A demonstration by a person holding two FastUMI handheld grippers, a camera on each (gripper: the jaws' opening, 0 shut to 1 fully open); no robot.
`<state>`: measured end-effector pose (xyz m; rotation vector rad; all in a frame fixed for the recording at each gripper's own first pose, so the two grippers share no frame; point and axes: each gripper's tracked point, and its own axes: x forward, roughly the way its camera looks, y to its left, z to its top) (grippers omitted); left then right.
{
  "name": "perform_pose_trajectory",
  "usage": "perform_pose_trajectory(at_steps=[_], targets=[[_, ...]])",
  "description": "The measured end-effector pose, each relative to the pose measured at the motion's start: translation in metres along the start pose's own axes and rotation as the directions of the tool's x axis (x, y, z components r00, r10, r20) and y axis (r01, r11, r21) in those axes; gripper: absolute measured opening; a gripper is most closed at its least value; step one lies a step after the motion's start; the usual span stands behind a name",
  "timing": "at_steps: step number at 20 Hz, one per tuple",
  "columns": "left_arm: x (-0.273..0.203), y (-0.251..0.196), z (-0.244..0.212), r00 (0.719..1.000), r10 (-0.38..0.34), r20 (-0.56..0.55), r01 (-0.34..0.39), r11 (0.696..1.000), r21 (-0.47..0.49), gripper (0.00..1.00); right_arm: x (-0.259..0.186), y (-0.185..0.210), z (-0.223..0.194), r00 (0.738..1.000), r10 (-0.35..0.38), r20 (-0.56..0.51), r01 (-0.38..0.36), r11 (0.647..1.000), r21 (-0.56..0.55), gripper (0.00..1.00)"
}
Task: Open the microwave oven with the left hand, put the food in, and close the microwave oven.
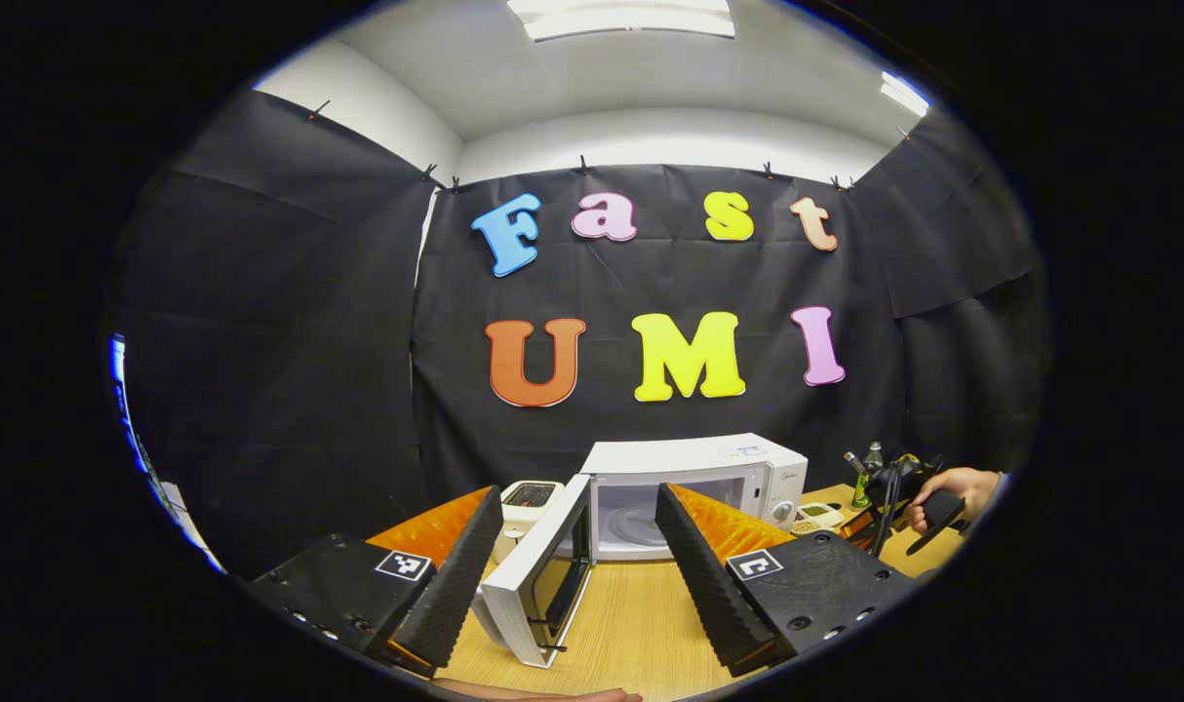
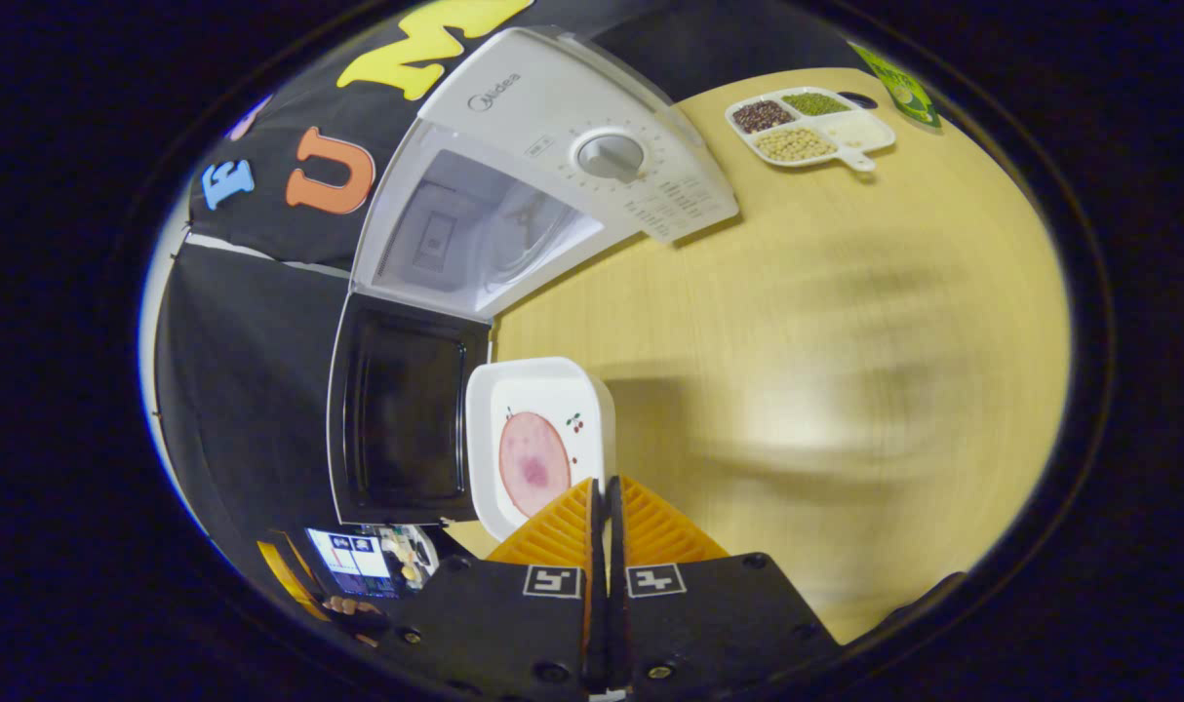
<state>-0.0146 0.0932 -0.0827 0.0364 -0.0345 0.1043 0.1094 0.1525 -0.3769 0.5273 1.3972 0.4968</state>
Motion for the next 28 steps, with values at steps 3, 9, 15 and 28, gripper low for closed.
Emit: perform_pose_trajectory(at_steps=[3, 9, 15, 28], targets=[[-0.006, 0.022, -0.008, 1.000, 0.017, -0.012, -0.017, 1.000, -0.021, 0.94, 0.029, 0.021, 0.005, 0.998, -0.021, 0.062, 0.022, 1.000, -0.010, 0.04], [-0.012, 0.055, -0.015, 0.999, 0.053, 0.014, -0.052, 0.997, -0.060, 0.95, 0.080, 0.071, 0.023, 0.972, 0.022, 0.236, -0.051, 0.992, 0.119, 0.04], [-0.009, 0.085, -0.033, 0.994, 0.100, -0.041, -0.102, 0.994, -0.043, 0.95, 0.099, 0.085, 0.081, 0.830, -0.009, 0.558, -0.207, 0.923, 0.324, 0.00], [0.014, 0.087, -0.037, 0.996, 0.091, 0.020, -0.091, 0.996, -0.007, 0.94, 0.153, 0.108, 0.205, 0.616, -0.108, 0.780, -0.410, 0.802, 0.435, 0.04]])
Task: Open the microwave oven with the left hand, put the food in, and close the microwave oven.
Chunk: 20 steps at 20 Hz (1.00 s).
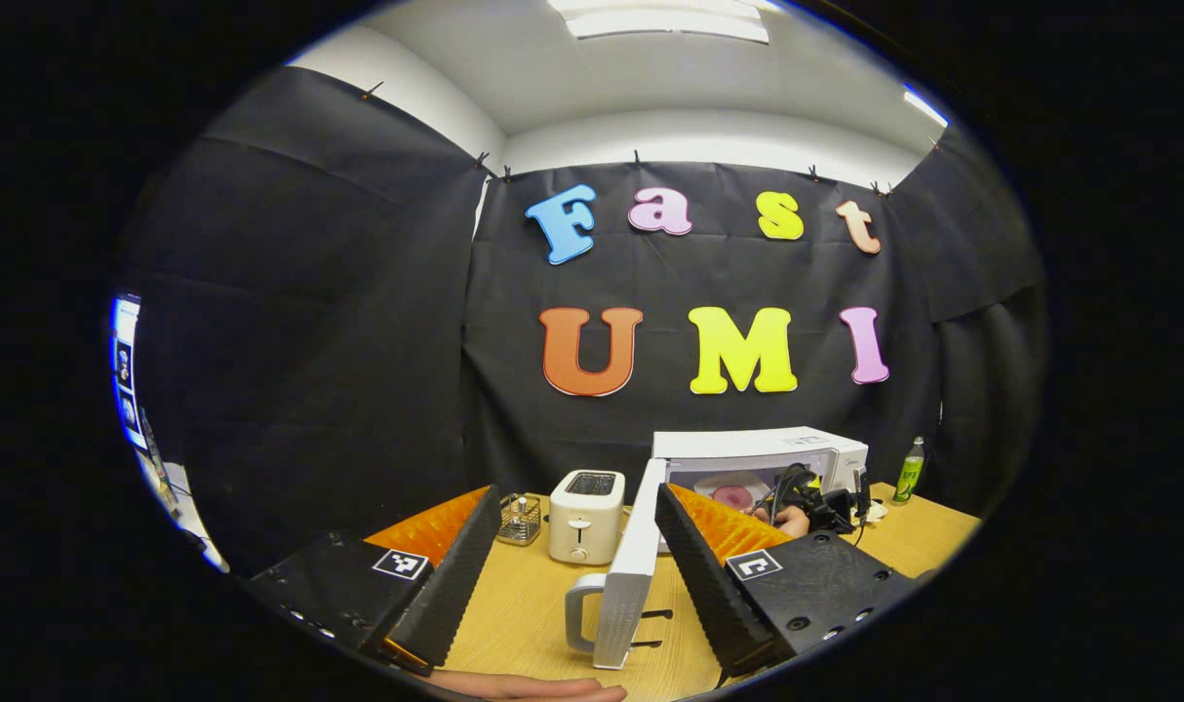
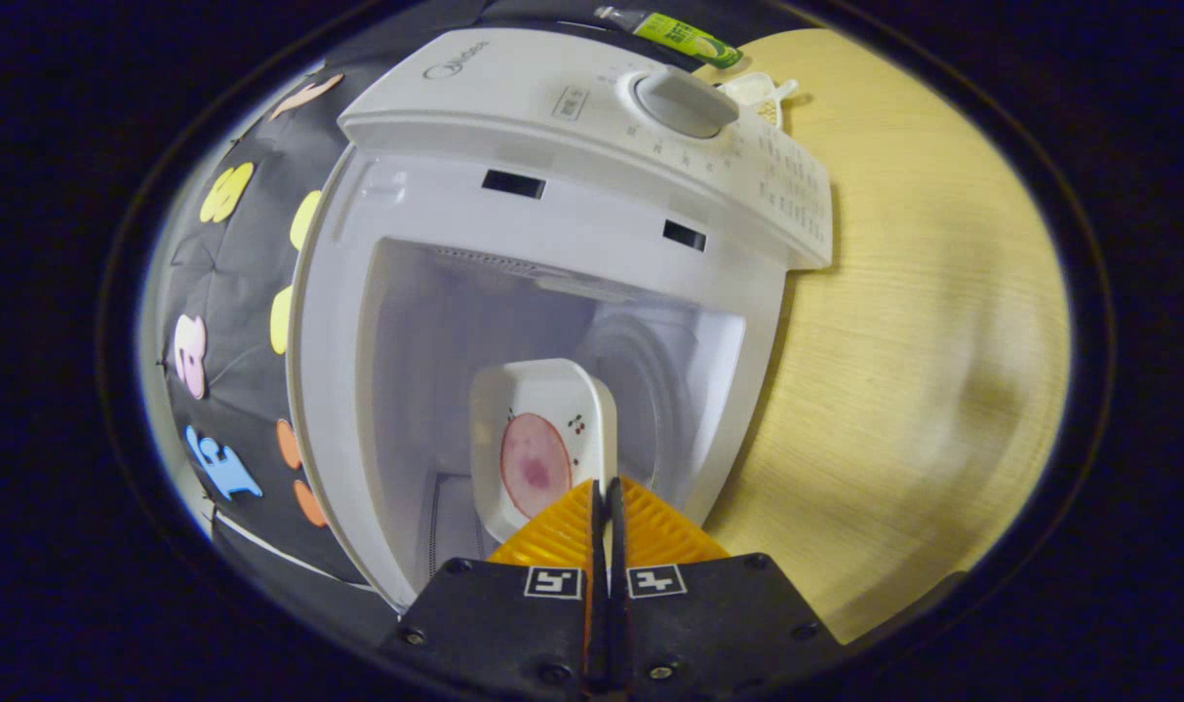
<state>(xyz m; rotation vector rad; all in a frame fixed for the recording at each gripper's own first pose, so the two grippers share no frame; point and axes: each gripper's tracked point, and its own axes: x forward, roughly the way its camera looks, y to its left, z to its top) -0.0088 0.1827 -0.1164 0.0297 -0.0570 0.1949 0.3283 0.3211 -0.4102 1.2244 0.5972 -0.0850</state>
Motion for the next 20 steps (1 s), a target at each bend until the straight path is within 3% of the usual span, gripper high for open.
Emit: perform_pose_trajectory(at_steps=[1, 3, 6, 11, 15, 20], targets=[[0.003, 0.002, 0.000, 1.000, 0.004, 0.003, -0.004, 1.000, 0.007, 0.94, 0.008, -0.002, 0.003, 1.000, -0.006, 0.009, 0.006, 1.000, 0.004, 0.00], [0.008, -0.001, -0.003, 1.000, -0.003, 0.006, 0.003, 1.000, 0.012, 0.94, 0.018, -0.003, 0.005, 1.000, -0.006, 0.024, 0.006, 1.000, 0.029, 0.04], [0.016, -0.003, -0.015, 1.000, -0.010, -0.008, 0.011, 0.999, 0.038, 0.94, 0.031, -0.006, 0.005, 0.999, -0.004, 0.039, 0.004, 1.000, -0.003, 0.00], [0.014, -0.005, -0.015, 1.000, 0.004, 0.016, -0.005, 0.994, 0.106, 0.95, 0.042, -0.011, 0.015, 0.991, 0.026, 0.129, -0.030, 0.999, 0.028, 0.06], [0.012, -0.013, -0.016, 1.000, -0.021, -0.004, 0.021, 0.998, 0.067, 0.94, 0.039, -0.012, 0.018, 0.985, 0.022, 0.169, -0.011, 0.998, -0.064, 0.14], [-0.003, -0.004, -0.013, 1.000, -0.014, -0.008, 0.015, 0.999, 0.045, 0.94, 0.028, -0.008, 0.005, 0.992, 0.041, 0.123, -0.022, 0.988, -0.153, 0.18]])
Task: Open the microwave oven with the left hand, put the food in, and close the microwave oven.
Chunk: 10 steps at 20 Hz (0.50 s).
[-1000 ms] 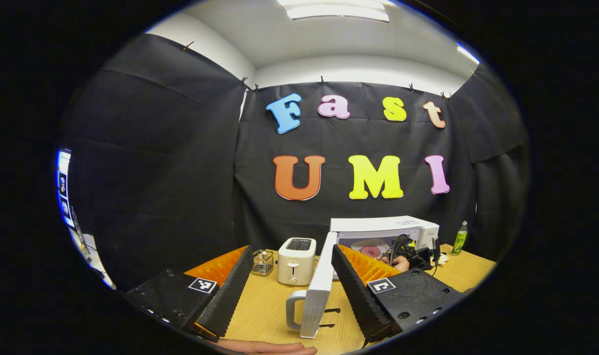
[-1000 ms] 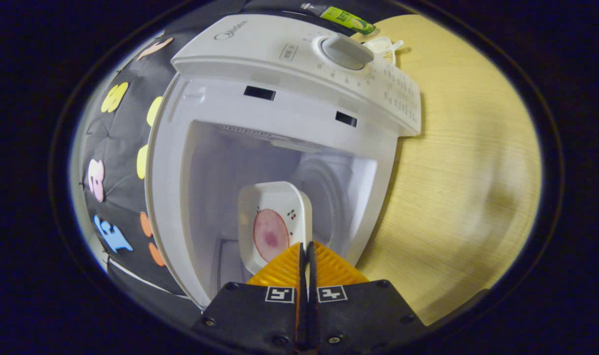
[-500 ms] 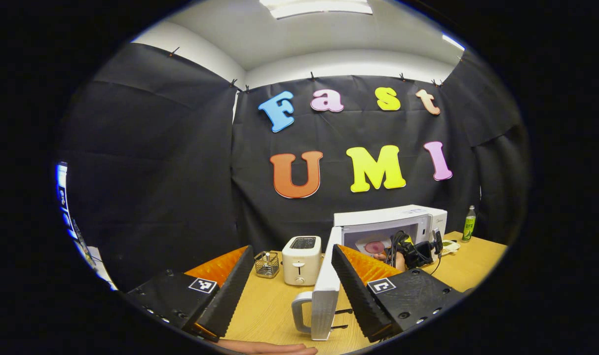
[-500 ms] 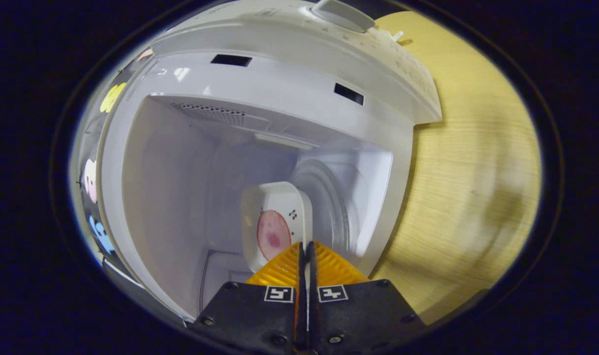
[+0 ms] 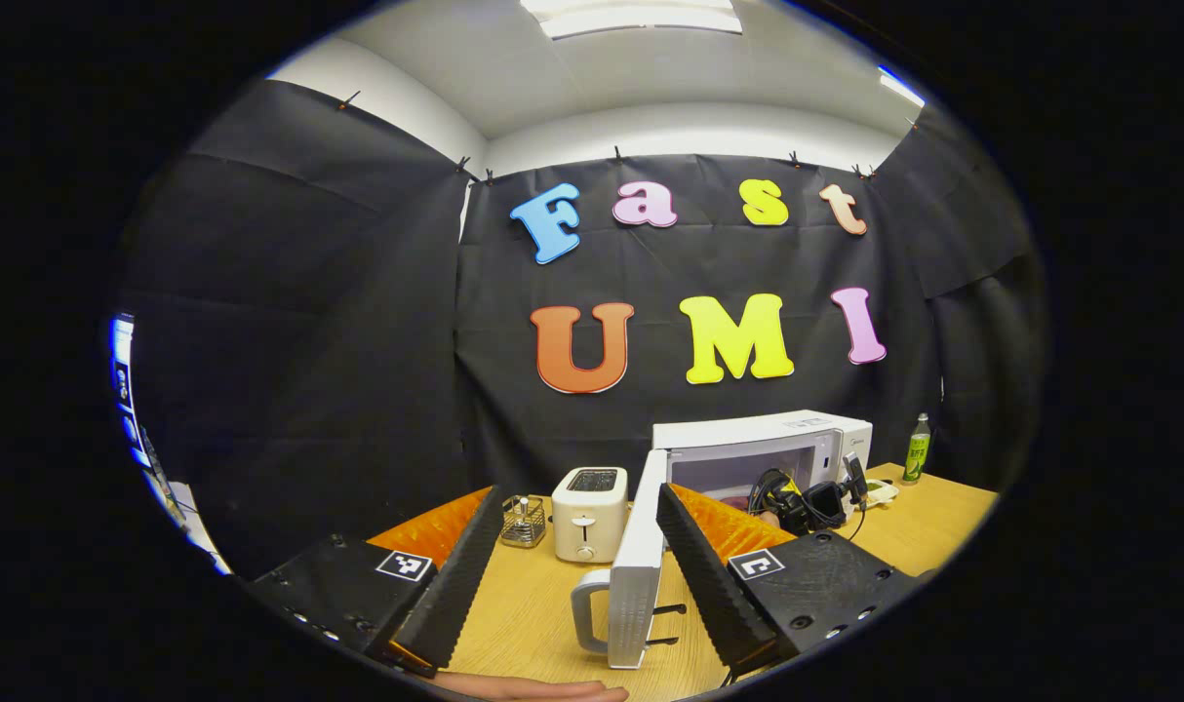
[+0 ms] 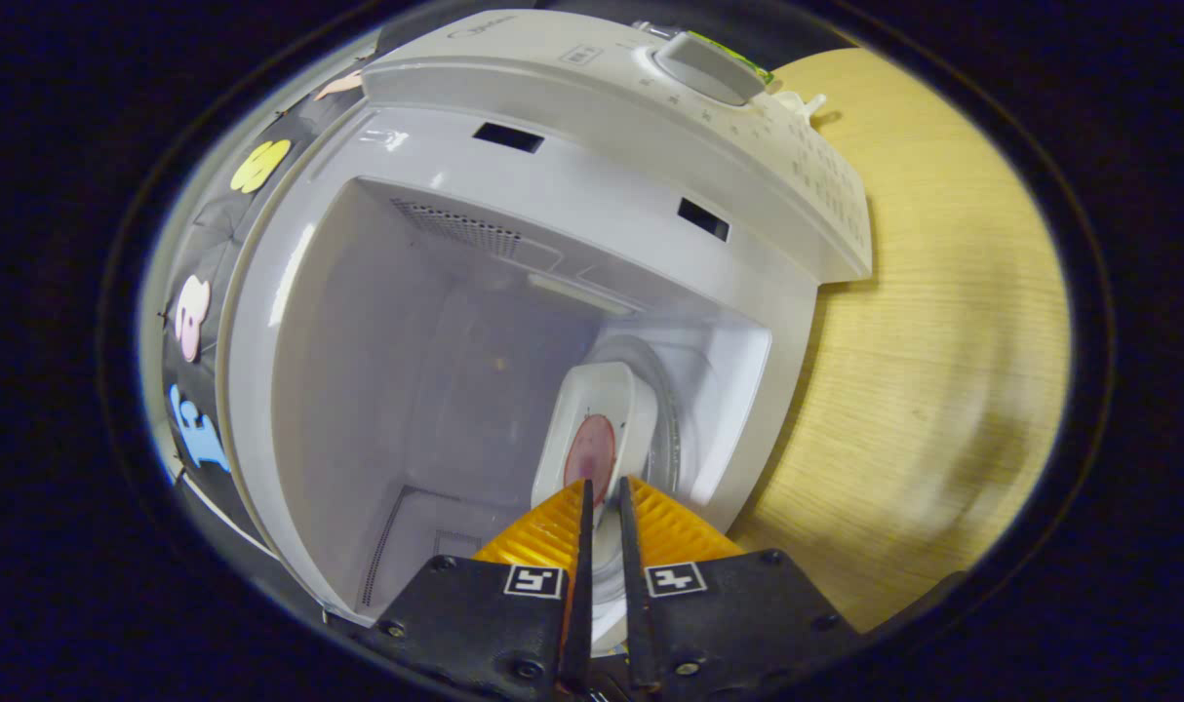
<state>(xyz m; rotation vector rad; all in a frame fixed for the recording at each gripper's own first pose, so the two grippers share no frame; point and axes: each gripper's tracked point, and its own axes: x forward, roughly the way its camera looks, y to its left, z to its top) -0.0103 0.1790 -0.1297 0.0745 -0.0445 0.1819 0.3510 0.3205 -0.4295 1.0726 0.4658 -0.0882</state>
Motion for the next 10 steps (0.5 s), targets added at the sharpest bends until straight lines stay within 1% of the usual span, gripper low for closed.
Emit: perform_pose_trajectory(at_steps=[1, 2, 3, 4, 5, 6, 7, 8, 10], targets=[[-0.003, 0.001, 0.001, 1.000, 0.003, 0.008, -0.003, 1.000, 0.001, 0.94, -0.004, 0.002, -0.008, 0.999, -0.003, -0.033, 0.001, 0.998, -0.055, 0.17], [-0.007, 0.002, 0.003, 1.000, 0.005, 0.014, -0.005, 1.000, 0.003, 0.94, -0.007, 0.003, -0.015, 0.998, -0.001, -0.064, -0.006, 0.994, -0.113, 0.19], [-0.009, 0.003, 0.002, 1.000, 0.010, 0.013, -0.010, 1.000, 0.003, 0.94, -0.011, 0.005, -0.023, 0.996, 0.001, -0.095, -0.017, 0.987, -0.163, 0.24], [-0.013, 0.002, 0.002, 1.000, 0.011, 0.009, -0.011, 1.000, 0.000, 0.94, -0.017, 0.003, -0.027, 0.994, -0.002, -0.110, -0.020, 0.980, -0.196, 0.40], [-0.015, 0.000, 0.001, 1.000, 0.006, 0.002, -0.006, 1.000, -0.005, 0.94, -0.024, 0.005, -0.031, 0.992, 0.021, -0.125, -0.048, 0.975, -0.217, 0.29], [-0.018, -0.001, 0.000, 1.000, 0.004, -0.005, -0.004, 1.000, -0.007, 0.94, -0.031, 0.006, -0.034, 0.990, 0.034, -0.139, -0.067, 0.967, -0.245, 0.41], [-0.020, 0.000, 0.000, 1.000, 0.004, -0.008, -0.004, 1.000, -0.008, 0.94, -0.041, 0.001, -0.033, 0.989, 0.013, -0.144, -0.054, 0.957, -0.287, 0.70], [-0.023, 0.001, 0.001, 1.000, 0.003, -0.008, -0.003, 1.000, -0.006, 0.94, -0.048, -0.002, -0.035, 0.986, 0.008, -0.165, -0.061, 0.946, -0.318, 1.00], [-0.029, 0.006, 0.005, 1.000, 0.016, 0.006, -0.016, 1.000, 0.001, 0.94, -0.062, -0.002, -0.033, 0.984, 0.036, -0.173, -0.099, 0.922, -0.374, 0.99]])
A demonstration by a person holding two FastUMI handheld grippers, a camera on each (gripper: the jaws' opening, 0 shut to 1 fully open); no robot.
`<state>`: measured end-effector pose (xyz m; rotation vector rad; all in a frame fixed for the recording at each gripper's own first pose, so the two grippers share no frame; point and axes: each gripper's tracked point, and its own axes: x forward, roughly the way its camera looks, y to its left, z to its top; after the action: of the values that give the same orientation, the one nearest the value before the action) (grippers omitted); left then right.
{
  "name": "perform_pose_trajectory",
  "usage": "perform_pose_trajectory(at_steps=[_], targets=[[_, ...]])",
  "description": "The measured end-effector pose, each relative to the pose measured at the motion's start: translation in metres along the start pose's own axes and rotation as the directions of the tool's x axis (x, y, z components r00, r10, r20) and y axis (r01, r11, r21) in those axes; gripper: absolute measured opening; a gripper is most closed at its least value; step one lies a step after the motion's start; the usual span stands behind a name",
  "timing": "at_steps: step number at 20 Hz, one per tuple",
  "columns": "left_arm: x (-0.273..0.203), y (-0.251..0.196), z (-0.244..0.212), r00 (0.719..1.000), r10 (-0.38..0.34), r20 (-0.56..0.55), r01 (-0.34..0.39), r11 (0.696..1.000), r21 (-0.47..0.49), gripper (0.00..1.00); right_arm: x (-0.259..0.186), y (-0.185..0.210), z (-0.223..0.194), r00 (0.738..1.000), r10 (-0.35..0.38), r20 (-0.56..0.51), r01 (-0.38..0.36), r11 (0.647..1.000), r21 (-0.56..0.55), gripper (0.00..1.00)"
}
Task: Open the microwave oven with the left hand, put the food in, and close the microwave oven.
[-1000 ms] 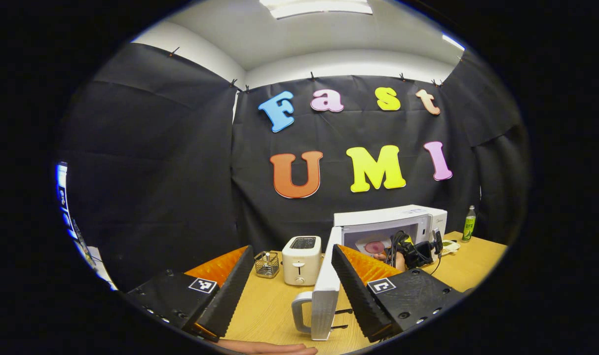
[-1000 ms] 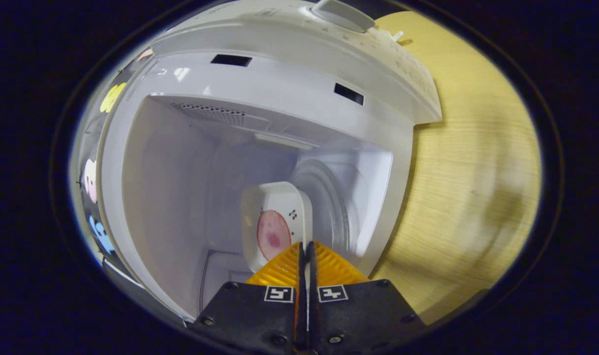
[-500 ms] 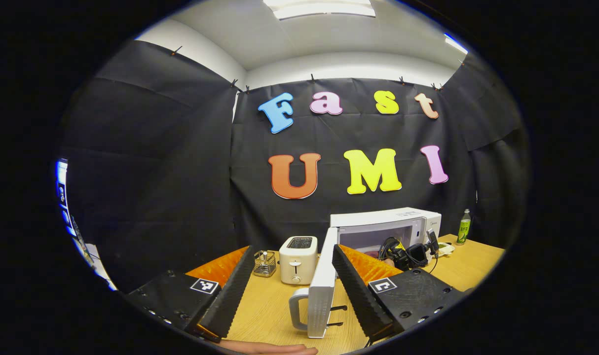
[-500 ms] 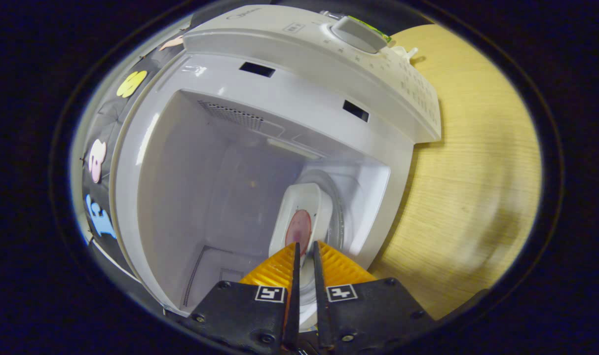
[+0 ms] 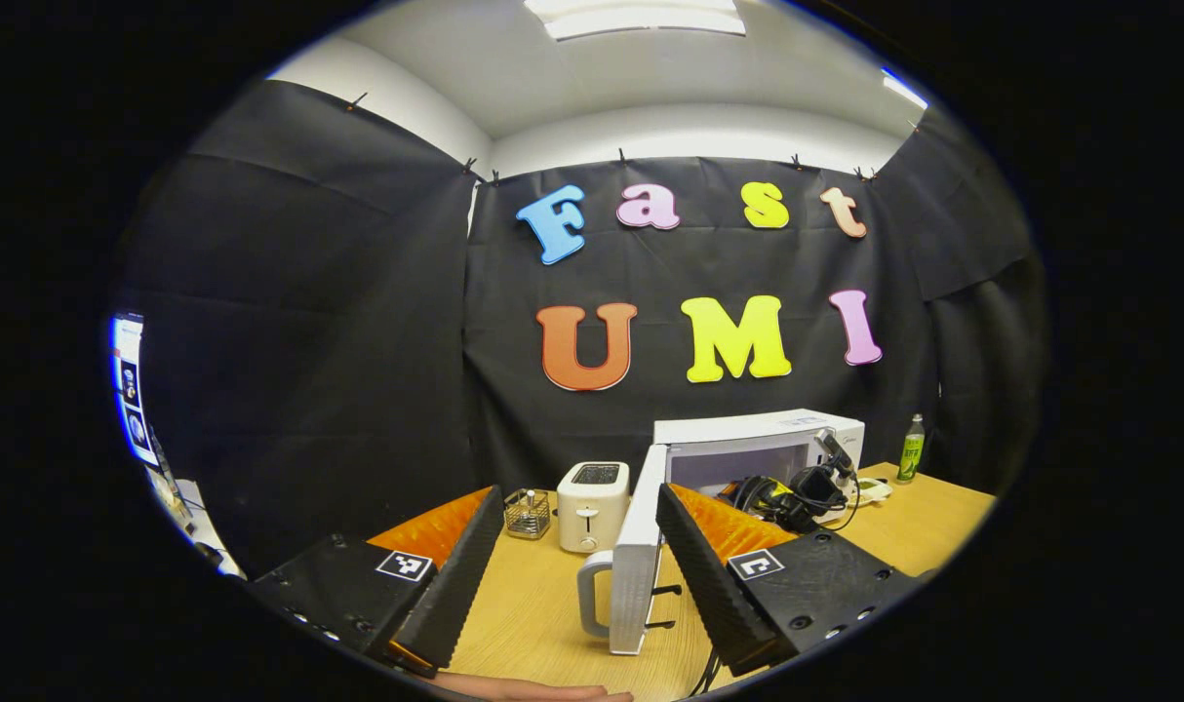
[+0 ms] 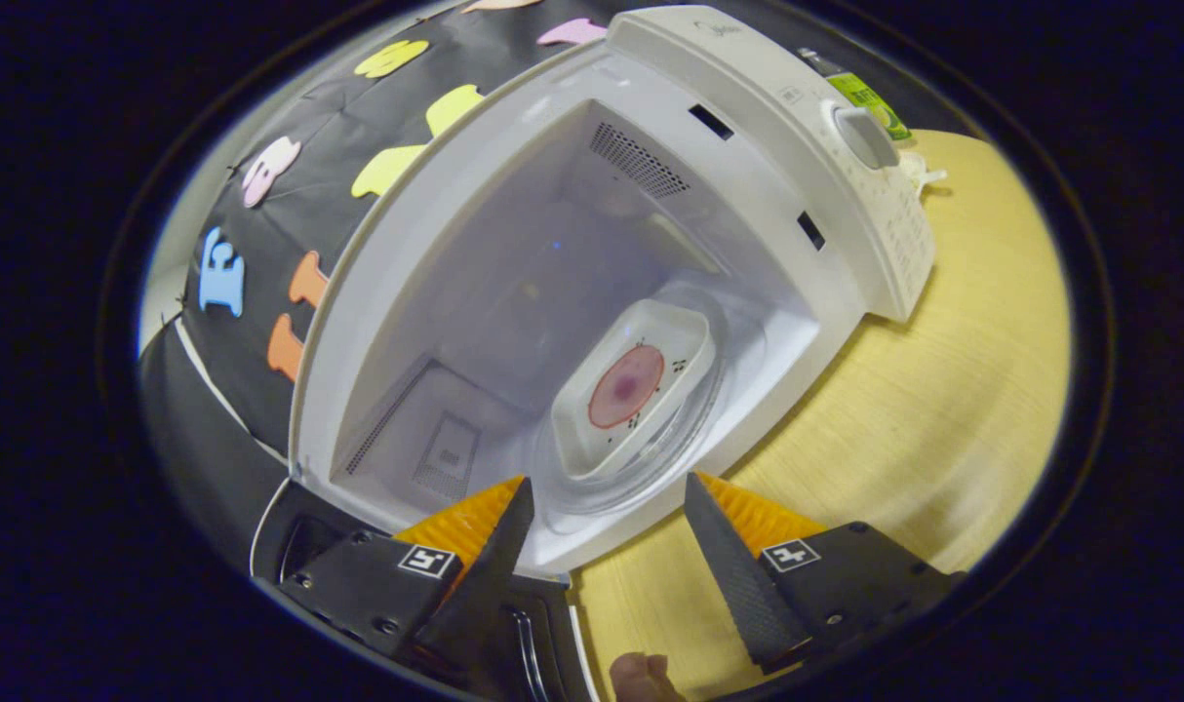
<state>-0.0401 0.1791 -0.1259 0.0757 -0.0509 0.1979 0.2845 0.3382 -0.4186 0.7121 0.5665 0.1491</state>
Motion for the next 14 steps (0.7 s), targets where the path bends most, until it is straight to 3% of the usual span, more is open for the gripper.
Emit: perform_pose_trajectory(at_steps=[4, 8, 9, 10, 11, 12, 13, 14], targets=[[-0.005, 0.008, -0.012, 1.000, -0.013, -0.029, 0.012, 1.000, -0.024, 0.94, -0.043, -0.002, 0.026, 0.996, 0.023, 0.083, -0.002, 0.969, -0.247, 0.99], [0.007, 0.033, -0.040, 0.995, 0.053, -0.088, -0.055, 0.998, -0.024, 0.94, -0.100, 0.008, 0.064, 0.981, 0.096, 0.169, 0.001, 0.869, -0.495, 0.99], [0.010, 0.033, -0.047, 0.993, 0.052, -0.103, -0.055, 0.998, -0.034, 0.94, -0.118, 0.009, 0.071, 0.978, 0.109, 0.180, 0.001, 0.854, -0.521, 0.89], [0.013, 0.032, -0.052, 0.993, 0.038, -0.114, -0.044, 0.998, -0.046, 0.93, -0.137, 0.011, 0.077, 0.974, 0.129, 0.188, -0.007, 0.843, -0.538, 1.00], [0.018, 0.033, -0.056, 0.991, 0.036, -0.126, -0.042, 0.998, -0.049, 0.90, -0.156, 0.012, 0.083, 0.969, 0.144, 0.200, -0.008, 0.832, -0.555, 1.00], [0.021, 0.035, -0.060, 0.992, 0.034, -0.125, -0.040, 0.998, -0.044, 0.86, -0.175, 0.014, 0.091, 0.962, 0.164, 0.220, -0.007, 0.815, -0.580, 1.00], [0.025, 0.040, -0.064, 0.991, 0.044, -0.125, -0.048, 0.998, -0.030, 0.63, -0.194, 0.013, 0.097, 0.956, 0.177, 0.234, -0.001, 0.799, -0.601, 1.00], [0.028, 0.042, -0.067, 0.991, 0.043, -0.123, -0.046, 0.999, -0.019, 0.52, -0.209, 0.014, 0.102, 0.950, 0.201, 0.239, -0.005, 0.776, -0.631, 0.90]])
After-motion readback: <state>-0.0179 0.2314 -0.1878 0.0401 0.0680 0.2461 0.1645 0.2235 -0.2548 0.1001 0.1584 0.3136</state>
